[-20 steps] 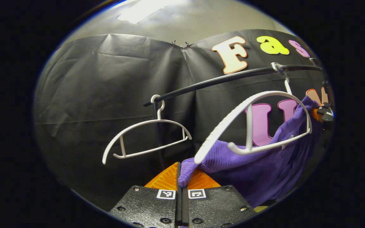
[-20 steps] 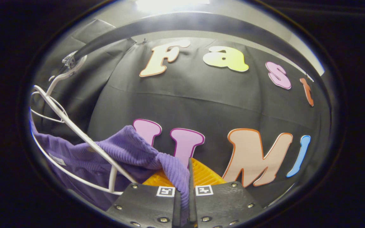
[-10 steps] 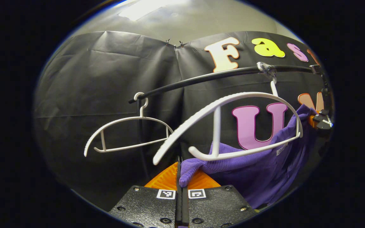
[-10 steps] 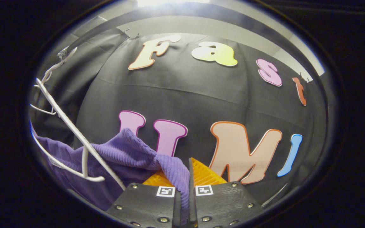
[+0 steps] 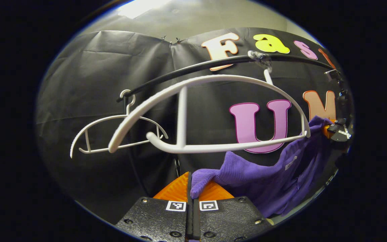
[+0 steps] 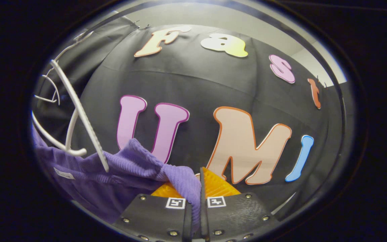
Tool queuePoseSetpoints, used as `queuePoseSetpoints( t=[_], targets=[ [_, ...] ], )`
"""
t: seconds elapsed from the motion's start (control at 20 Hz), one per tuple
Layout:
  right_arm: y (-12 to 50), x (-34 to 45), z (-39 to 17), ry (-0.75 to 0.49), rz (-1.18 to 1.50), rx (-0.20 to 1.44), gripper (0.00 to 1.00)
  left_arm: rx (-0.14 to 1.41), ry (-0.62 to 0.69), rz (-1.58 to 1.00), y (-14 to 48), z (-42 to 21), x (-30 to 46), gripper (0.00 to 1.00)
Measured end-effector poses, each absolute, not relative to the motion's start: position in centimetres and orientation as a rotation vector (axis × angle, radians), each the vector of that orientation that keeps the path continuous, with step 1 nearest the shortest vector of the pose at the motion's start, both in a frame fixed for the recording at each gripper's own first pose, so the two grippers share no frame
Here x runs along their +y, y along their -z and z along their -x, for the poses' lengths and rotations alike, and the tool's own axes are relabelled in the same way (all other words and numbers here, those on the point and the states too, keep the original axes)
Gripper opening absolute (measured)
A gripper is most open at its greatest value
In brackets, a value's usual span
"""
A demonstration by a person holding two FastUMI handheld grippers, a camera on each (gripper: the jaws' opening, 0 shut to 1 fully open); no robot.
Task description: Grasp the clothes on the hanger with both hands and then place them into the laundry hamper below.
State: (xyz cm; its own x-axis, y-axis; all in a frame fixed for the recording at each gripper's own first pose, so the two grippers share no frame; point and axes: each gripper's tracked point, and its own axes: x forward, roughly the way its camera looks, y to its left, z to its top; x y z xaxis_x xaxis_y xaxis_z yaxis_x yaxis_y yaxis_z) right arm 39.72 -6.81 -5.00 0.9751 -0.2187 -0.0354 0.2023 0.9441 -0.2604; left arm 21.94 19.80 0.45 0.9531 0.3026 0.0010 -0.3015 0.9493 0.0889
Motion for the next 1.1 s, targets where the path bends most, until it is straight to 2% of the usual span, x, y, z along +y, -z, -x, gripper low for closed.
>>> queuePoseSetpoints(
  t=[0.2,1.1],
  targets=[
    [6.9,-5.4,-38.3,0.171,0.278,0.097,0.1,0.03,-0.251,-0.109,0.4,-22.5,18.3,0.02],
    [11.6,5.6,-32.6,-0.124,0.238,0.185,0.1,0.136,0.003,-0.107,6.6,-24.5,9.4,0.0]
  ],
)
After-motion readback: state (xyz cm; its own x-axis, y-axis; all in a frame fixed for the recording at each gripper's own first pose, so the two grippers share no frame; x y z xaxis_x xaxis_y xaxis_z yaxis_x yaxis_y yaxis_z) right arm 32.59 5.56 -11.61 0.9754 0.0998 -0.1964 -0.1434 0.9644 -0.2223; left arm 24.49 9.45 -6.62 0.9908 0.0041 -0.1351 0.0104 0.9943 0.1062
